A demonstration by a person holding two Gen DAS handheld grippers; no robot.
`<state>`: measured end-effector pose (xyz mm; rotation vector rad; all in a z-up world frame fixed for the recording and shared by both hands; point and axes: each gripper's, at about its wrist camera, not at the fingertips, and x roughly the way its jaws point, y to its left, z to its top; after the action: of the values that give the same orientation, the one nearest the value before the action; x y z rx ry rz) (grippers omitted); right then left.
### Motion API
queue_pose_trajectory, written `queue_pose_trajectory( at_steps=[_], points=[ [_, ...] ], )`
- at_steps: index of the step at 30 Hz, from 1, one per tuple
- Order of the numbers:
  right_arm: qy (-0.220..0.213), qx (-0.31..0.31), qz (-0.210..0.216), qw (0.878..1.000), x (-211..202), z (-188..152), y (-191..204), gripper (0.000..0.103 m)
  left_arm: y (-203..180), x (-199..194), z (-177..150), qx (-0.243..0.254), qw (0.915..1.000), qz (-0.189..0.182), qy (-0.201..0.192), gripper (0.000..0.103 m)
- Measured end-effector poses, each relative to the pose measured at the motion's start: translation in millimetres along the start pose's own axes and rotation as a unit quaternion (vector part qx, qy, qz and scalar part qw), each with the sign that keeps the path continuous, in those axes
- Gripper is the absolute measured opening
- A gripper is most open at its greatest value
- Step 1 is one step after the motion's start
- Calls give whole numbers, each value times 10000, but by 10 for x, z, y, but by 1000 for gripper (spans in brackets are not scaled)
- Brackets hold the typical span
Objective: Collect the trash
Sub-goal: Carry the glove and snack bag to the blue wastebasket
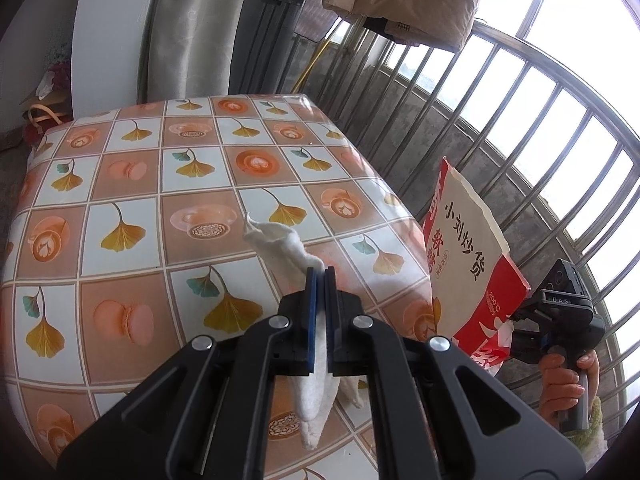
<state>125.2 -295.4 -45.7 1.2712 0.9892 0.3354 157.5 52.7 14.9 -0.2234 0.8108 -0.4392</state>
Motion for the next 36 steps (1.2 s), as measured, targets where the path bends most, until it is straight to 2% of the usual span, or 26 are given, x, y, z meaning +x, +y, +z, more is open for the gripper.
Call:
queue_pose_trajectory(
  at_steps=[19, 25, 30, 33, 36],
  points=[
    [-324, 31, 297, 9990, -436, -134, -166, 24, -502, -349, 107, 753, 9957, 175, -519, 2],
    [-538, 79, 424, 9976, -675, -152, -248, 24, -755, -382, 132, 997, 9933, 71, -574, 2],
    [-993, 147, 489, 9937, -1061, -152, -352, 24, -1060, -334, 210, 1274, 9899, -268, -557, 2],
    [-1462, 209, 442, 9880, -1411, -138, -437, 24, -1319, -277, 280, 1529, 9849, -595, -555, 2],
    [-2106, 300, 278, 9767, -1854, -149, -542, 24, -1622, -176, 362, 1776, 9779, -998, -464, 2]
  ],
)
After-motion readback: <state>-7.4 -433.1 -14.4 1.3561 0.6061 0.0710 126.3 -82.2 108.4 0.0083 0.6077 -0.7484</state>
